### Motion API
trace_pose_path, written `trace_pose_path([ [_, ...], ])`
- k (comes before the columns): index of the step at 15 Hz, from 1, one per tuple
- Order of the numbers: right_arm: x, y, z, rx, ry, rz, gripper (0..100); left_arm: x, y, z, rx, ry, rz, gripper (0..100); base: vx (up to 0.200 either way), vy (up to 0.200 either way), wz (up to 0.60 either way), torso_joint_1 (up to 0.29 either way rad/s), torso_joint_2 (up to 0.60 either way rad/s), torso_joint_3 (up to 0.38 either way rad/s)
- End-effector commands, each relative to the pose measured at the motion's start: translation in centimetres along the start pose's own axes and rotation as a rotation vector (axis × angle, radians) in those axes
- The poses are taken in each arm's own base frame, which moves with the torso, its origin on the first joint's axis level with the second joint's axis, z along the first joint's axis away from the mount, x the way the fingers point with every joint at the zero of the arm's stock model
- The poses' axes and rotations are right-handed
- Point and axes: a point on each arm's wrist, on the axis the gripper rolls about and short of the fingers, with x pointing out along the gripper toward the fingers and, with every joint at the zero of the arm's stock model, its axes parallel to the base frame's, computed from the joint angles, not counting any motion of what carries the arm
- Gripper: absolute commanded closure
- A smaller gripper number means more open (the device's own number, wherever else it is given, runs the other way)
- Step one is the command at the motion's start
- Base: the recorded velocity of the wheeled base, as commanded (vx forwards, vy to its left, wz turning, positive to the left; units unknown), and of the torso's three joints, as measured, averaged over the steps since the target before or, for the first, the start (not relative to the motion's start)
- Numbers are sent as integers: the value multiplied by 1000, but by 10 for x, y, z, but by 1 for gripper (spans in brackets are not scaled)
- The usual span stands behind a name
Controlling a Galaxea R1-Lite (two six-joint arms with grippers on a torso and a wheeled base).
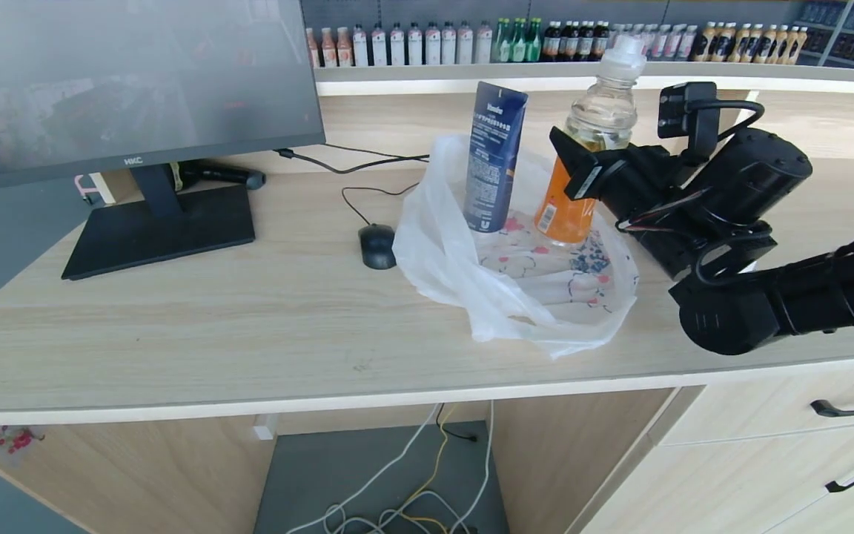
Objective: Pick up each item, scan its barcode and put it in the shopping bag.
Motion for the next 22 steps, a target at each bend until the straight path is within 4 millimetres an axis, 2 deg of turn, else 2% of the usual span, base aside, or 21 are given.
trace_pose_path([
  [1, 1, -4, -10, -1, 19, -8, 100, 0, 0, 0, 0, 0, 0, 100, 0, 0, 0, 0, 0, 0],
  [12, -2, -4, -25, 7, 64, -15, 100, 0, 0, 0, 0, 0, 0, 100, 0, 0, 0, 0, 0, 0],
  [19, -13, -6, -40, 7, 131, -23, 100, 0, 0, 0, 0, 0, 0, 100, 0, 0, 0, 0, 0, 0],
  [22, -13, -6, -40, 7, 131, -21, 100, 0, 0, 0, 0, 0, 0, 100, 0, 0, 0, 0, 0, 0],
])
